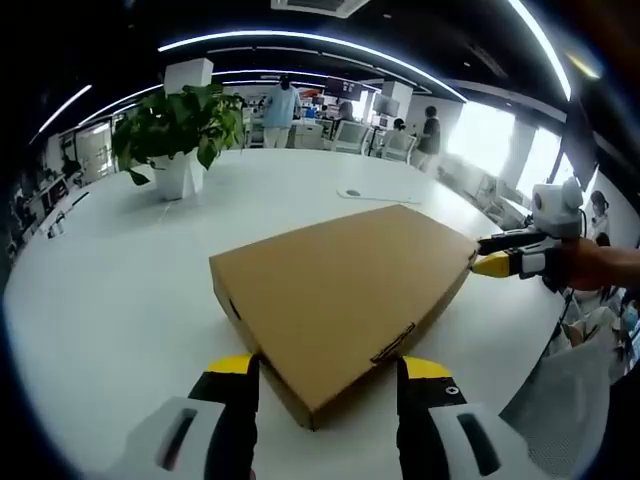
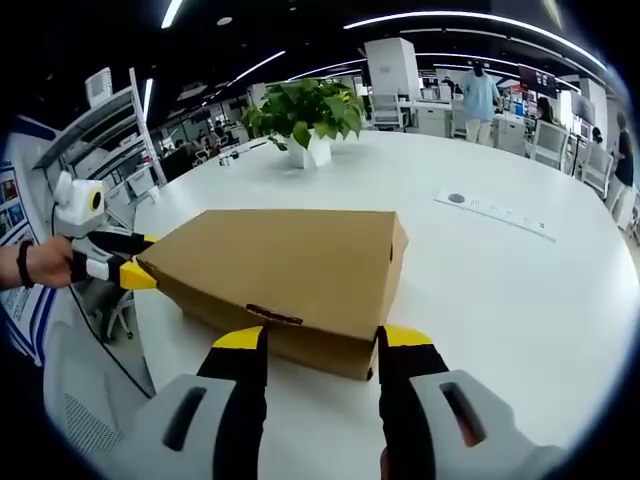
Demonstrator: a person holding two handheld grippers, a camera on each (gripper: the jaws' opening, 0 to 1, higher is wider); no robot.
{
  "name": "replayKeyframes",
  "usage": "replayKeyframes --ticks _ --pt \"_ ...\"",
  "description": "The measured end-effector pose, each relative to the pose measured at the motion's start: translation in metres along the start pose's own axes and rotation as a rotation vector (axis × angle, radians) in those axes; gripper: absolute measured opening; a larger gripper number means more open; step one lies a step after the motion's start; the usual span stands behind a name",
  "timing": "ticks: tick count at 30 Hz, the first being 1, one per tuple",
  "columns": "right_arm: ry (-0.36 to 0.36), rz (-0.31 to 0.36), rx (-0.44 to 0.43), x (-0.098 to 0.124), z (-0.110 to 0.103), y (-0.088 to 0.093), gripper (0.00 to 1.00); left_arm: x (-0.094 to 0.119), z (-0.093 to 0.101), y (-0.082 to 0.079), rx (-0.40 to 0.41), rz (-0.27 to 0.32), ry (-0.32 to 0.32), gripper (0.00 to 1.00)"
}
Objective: Operate the shoe box by opening the lid, removing the specified soft item, and placing it in the target area until the item is outside and the box remains undamaged.
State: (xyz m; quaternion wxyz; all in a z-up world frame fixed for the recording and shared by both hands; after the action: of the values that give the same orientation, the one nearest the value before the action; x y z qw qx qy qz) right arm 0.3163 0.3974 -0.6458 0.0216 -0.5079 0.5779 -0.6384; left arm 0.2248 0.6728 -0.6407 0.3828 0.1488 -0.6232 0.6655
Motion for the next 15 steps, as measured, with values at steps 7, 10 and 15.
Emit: replayKeyframes --ticks 7,10,15 --pt "-0.009 0.039 -0.017 0.006 0.002 -0.017 0.40 0.006 0.002 -0.008 -0.011 0.016 -0.010 0.55" --pt "-0.013 0.047 -0.022 0.008 0.002 -0.023 0.40 0.009 0.002 -0.012 -0.016 0.020 -0.011 0.55" --pt "-0.009 0.064 -0.011 0.011 0.001 -0.032 0.40 0.011 0.002 -0.017 -0.039 0.022 -0.022 0.55"
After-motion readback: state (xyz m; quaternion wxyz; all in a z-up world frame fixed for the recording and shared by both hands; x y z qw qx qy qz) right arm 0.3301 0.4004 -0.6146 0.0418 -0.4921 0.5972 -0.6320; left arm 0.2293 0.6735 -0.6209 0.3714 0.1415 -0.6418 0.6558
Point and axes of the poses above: the point that each gripper's makers call its tool centre point, and the gripper's own axes: x roughly backward along the fingers, z roughly to its right, y roughly out of its underside, the point moved 7 cm from there along x, roughly backward along the fingers, and after that the axes turned 4 degrees about -z, right-handed, at the moved point
